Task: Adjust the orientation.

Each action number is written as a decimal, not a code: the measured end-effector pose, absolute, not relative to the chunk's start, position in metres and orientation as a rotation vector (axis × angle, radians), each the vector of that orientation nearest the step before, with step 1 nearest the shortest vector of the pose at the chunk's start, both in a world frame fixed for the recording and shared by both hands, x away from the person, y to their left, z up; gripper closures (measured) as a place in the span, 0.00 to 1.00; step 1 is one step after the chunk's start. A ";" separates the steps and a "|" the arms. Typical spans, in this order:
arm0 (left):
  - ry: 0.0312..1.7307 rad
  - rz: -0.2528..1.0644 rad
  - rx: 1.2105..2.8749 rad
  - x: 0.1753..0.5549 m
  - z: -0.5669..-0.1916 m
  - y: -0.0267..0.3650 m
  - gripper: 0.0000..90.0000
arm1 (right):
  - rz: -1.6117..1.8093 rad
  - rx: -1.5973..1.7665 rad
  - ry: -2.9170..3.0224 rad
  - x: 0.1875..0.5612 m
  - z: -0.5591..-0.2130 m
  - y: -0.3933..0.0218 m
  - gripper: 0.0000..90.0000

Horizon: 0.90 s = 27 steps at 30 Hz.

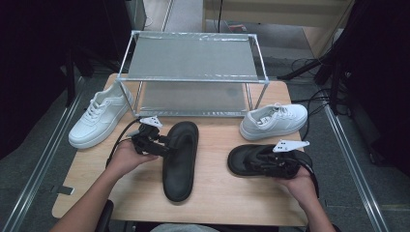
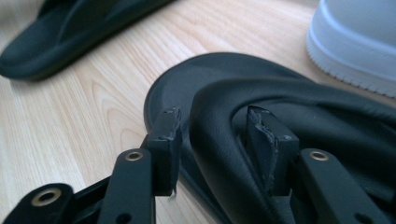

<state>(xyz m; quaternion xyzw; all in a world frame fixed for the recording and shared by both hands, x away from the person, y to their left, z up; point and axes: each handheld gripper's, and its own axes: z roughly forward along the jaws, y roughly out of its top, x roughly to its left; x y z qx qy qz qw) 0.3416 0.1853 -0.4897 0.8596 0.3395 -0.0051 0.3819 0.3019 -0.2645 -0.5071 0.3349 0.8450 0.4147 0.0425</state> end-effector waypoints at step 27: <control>0.876 -0.014 2.195 0.342 -0.490 0.187 0.43 | 1.227 1.132 2.536 0.294 -0.491 -0.234 0.80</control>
